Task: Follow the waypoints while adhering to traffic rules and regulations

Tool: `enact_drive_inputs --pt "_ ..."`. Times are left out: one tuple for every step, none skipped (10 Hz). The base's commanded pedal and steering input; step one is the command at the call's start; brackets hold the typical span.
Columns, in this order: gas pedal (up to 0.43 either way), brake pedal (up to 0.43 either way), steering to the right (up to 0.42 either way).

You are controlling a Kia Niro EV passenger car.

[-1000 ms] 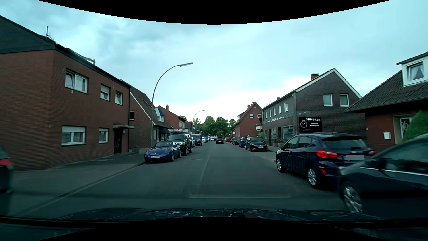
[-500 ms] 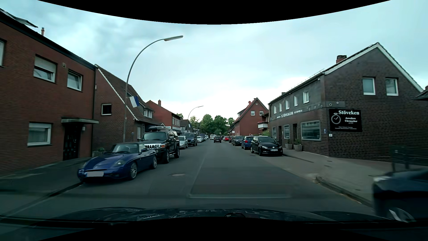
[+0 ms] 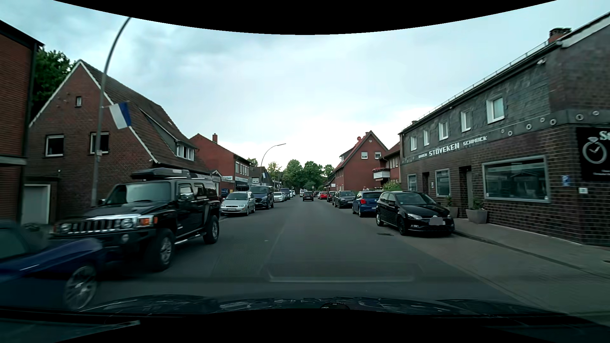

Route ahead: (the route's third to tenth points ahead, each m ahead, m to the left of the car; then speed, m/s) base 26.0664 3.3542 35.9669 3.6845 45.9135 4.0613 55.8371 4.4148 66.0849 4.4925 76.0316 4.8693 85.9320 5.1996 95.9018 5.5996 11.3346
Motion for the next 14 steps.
enact_drive_inputs --pt "0.028 0.0 -0.001" --pt "0.028 0.0 -0.002" --pt "0.008 0.0 -0.003" --pt "0.008 0.0 -0.006" --pt "0.008 0.0 -0.009" --pt "0.008 0.0 -0.009" --pt "0.008 0.0 -0.008" --pt "0.008 0.0 -0.006" --pt "0.008 0.0 -0.006" --pt "0.008 0.0 -0.006" --pt "0.008 0.0 -0.006" --pt "0.008 0.0 -0.007" --pt "0.008 0.0 -0.006" --pt "0.008 0.0 -0.007"
